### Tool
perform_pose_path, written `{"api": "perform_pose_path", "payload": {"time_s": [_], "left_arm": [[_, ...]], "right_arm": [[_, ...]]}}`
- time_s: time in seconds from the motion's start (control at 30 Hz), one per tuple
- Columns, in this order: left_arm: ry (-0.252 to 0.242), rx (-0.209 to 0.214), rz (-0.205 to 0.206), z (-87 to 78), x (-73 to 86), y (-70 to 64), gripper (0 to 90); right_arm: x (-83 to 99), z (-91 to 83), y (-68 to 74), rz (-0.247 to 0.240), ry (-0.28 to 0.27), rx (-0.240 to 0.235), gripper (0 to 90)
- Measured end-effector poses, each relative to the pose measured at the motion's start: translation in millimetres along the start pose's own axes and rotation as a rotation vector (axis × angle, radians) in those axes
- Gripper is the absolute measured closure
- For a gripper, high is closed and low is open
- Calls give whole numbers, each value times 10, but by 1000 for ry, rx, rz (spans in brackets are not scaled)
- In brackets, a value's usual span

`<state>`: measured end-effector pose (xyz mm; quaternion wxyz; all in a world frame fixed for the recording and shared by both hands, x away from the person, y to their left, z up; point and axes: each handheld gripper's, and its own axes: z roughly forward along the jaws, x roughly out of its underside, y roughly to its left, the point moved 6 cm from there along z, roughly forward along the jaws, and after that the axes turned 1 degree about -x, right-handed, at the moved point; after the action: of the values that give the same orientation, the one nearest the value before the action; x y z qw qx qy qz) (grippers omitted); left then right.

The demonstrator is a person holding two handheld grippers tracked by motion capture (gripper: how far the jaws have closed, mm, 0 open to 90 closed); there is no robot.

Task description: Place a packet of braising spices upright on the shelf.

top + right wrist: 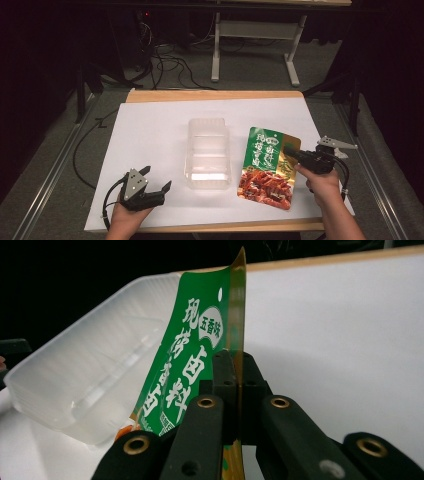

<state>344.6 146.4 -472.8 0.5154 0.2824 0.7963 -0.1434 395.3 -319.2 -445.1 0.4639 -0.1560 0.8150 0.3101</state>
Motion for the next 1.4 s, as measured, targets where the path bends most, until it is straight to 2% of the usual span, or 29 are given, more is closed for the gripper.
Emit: {"api": "perform_pose_path", "payload": {"time_s": [0.1,0.33,0.5,0.7,0.93,1.03,1.17,1.4], "left_arm": [[-1,0,-1,0,1,5,156],[1,7,7,0,5,-5,156],[-1,6,8,1,5,-2,157],[-2,3,10,-7,7,-3,157],[-4,-1,7,-27,16,8,157],[-7,-5,6,-42,20,16,157],[-9,-12,6,-72,32,28,157],[-16,-27,2,-119,41,47,157]], "right_arm": [[-100,-73,79,-42,-43,20,900],[-265,-246,156,-94,-133,63,900],[-326,-323,197,-130,-174,85,900],[-408,-424,250,-177,-255,121,900],[-452,-468,278,-178,-312,128,900],[-479,-492,281,-185,-337,151,900],[-512,-526,264,-177,-363,157,900],[-549,-511,283,-179,-382,140,900]]}}
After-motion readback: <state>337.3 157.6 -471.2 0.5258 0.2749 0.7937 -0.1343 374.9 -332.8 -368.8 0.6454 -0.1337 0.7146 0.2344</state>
